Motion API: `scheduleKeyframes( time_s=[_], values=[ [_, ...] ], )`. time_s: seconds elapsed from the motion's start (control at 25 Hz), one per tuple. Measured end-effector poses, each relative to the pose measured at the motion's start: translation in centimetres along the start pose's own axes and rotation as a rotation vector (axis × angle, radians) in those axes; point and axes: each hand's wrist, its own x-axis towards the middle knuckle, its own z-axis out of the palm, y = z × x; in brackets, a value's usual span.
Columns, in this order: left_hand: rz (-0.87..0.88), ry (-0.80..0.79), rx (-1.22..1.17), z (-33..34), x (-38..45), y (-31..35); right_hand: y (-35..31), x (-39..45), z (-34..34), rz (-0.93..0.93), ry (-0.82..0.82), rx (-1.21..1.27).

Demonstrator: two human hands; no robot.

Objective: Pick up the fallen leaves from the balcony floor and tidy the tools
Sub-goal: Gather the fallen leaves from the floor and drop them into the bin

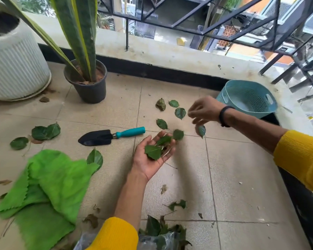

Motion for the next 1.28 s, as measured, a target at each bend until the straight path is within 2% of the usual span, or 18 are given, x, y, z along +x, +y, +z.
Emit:
scheduleKeyframes(
  time_s=[0.08, 0.2, 0.36, 0.56, 0.68, 0.96, 1.04, 1.16, 1.28],
  values=[
    [0.022, 0.032, -0.003, -0.4, -0.4, 0.5, 4.2, 1.9, -0.4, 0.158, 0.077, -0.186],
    [0.062, 0.069, -0.021, -1.0, -1.1, 1.1, 8.4, 2.6, 0.3, 0.259, 0.005, -0.439],
    [0.121, 0.121, -0.04, -1.3, -1.4, 1.5, 8.3, 3.5, 2.8, 0.149, -0.068, -0.447],
    [0.18, 0.163, -0.031, -1.3, -1.9, 2.2, 5.6, 3.1, 9.0, -0.184, -0.089, -0.565],
    [0.208, 0.156, -0.047, -1.6, -2.2, 2.7, 5.5, 2.8, 10.8, -0.275, -0.096, -0.628],
    [0.211, 0.151, -0.072, -2.0, -2.3, 2.3, 7.8, 2.0, 10.8, -0.511, 0.061, -0.619],
    [0.21, 0.152, -0.07, -2.1, -2.0, 2.1, 8.4, 1.9, 10.4, -0.53, 0.071, -0.603],
    [0.197, 0.158, -0.062, -2.2, -1.7, 1.6, 8.5, 2.2, 9.6, -0.467, 0.084, -0.545],
    [0.193, 0.179, -0.054, -2.1, -1.5, 1.2, 7.0, 2.4, 8.4, -0.281, 0.129, -0.377]
  ],
)
